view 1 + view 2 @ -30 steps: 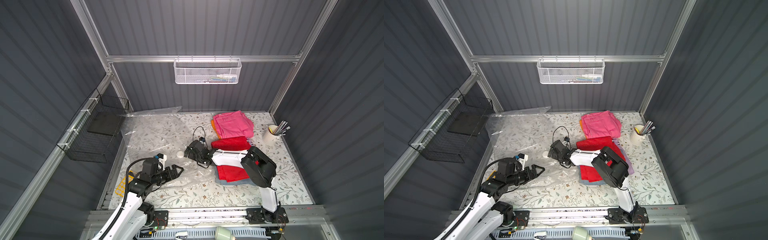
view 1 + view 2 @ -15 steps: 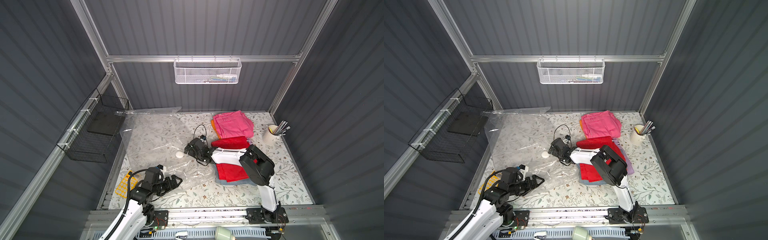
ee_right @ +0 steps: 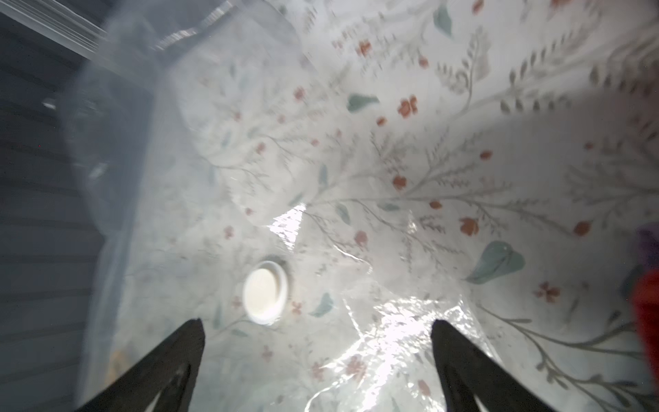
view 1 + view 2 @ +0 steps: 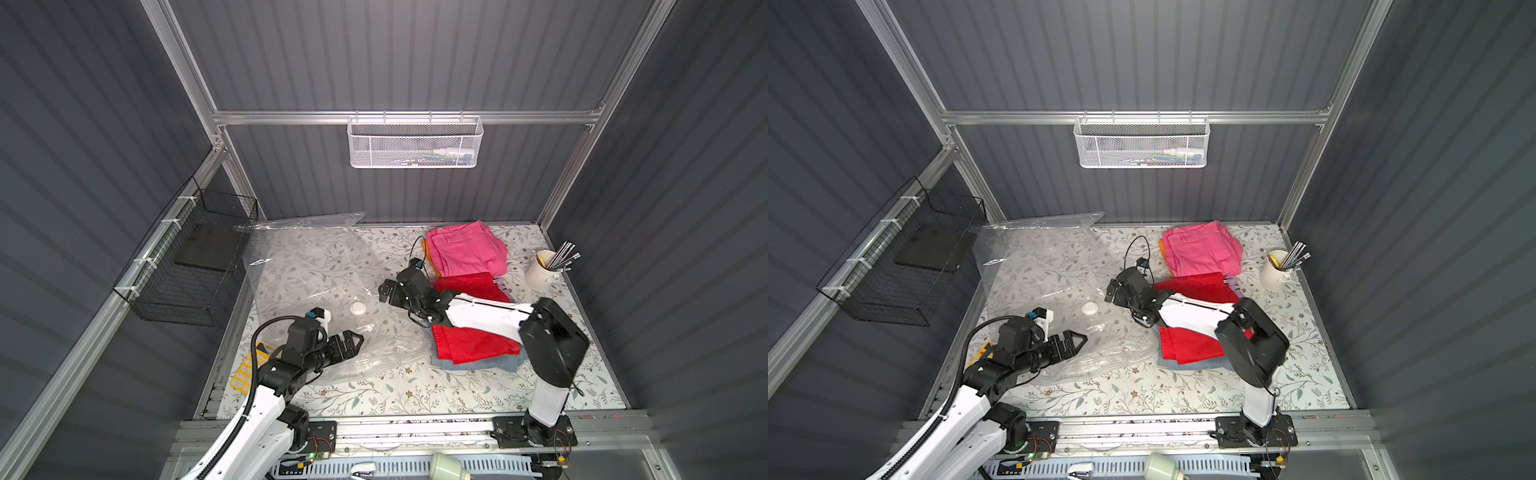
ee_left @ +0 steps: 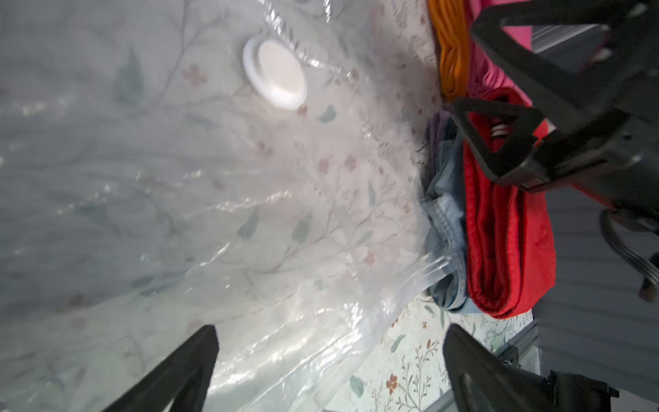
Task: Take the trousers out of the vacuum bag
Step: Adjust the vacuum bag at the center of the board, then reset both arms
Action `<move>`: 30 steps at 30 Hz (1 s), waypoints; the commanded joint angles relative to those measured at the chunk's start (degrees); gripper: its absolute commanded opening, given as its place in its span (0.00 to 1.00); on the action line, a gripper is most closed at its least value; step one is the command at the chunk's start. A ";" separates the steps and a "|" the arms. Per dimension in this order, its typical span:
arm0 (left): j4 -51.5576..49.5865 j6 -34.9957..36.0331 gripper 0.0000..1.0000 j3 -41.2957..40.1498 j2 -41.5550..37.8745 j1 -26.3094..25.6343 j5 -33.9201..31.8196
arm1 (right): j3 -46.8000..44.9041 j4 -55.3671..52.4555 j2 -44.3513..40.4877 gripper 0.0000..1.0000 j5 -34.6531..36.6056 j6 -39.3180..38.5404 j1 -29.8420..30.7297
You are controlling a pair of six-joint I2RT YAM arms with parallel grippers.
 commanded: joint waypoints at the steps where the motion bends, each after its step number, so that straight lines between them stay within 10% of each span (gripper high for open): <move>1: 0.22 5.96 1.00 5.08 -0.24 -0.24 -6.62 | -3.28 1.37 -7.44 0.99 4.07 -8.60 -0.52; 10: 15.56 18.69 1.00 7.09 -1.22 -0.24 -31.51 | -26.96 7.08 -39.01 0.99 27.62 -30.34 -4.58; 16: 63.22 37.51 1.00 -15.53 2.93 -0.24 -49.39 | -43.90 17.08 -55.40 0.99 37.73 -43.52 -14.73; 24: 79.98 40.80 1.00 -16.49 31.47 1.75 -54.16 | -57.48 47.11 -44.03 0.99 32.01 -50.47 -29.58; 30: 81.27 36.03 1.00 -11.44 43.24 12.06 -37.57 | -62.06 71.80 -25.69 0.99 21.86 -53.59 -36.32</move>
